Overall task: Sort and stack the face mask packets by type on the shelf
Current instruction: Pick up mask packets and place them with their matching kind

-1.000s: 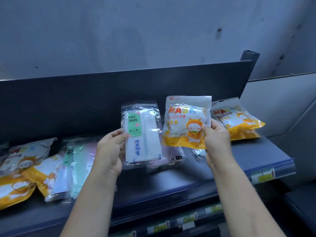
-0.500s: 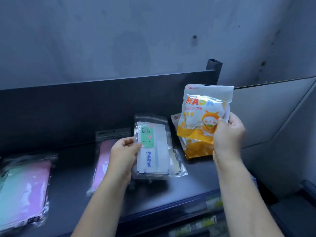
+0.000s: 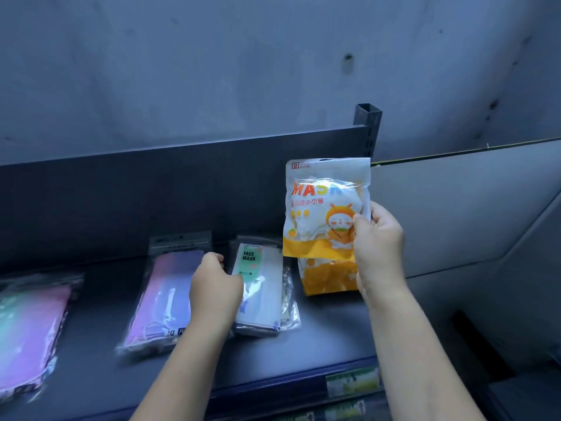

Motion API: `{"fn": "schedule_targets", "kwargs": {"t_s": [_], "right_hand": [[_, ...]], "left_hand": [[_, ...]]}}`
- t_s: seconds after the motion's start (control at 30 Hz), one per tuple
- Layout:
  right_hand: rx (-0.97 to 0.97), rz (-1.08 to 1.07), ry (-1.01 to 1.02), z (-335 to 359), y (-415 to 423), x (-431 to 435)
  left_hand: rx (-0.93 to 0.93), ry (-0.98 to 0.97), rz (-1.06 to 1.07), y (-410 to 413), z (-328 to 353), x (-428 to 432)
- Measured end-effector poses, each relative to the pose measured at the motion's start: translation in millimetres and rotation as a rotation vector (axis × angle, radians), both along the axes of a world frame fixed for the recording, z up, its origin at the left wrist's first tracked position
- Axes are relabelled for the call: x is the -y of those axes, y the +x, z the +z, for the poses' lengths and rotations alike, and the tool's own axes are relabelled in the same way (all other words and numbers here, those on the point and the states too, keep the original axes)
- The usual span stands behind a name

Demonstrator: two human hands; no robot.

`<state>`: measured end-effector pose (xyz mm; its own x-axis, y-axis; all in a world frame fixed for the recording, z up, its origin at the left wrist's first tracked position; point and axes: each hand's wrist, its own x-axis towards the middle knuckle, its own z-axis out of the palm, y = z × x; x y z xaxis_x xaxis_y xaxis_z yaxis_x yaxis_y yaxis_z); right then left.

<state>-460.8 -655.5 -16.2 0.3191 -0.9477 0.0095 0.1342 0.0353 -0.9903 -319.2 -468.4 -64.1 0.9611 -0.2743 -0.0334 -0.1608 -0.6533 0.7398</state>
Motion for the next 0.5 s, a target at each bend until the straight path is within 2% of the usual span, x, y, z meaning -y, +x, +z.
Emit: {"fn": "schedule_targets", "kwargs": {"t_s": [0.13,0.2,0.27,0.5], "right_hand": [[-0.005,0.021,-0.002,3.1,2.2,-0.7],[-0.003,0.039,-0.012,4.3,6.0,-2.5],[-0.002,0.067,-0.011,5.2,9.8,-5.2],[0.018,0.117,0.024,3.1,14.5,-12.6]], "left_hand": [[0.137,0.182,-0.094,-1.5,-3.8,-2.0],[0.215,0.323,-0.203,-3.5,-4.6,-0.2],[0.217,0.42,-0.324,-6.8,-7.7,3.6],[0.217,0.449,-0.305,-10.6,-20.5,7.8]]}}
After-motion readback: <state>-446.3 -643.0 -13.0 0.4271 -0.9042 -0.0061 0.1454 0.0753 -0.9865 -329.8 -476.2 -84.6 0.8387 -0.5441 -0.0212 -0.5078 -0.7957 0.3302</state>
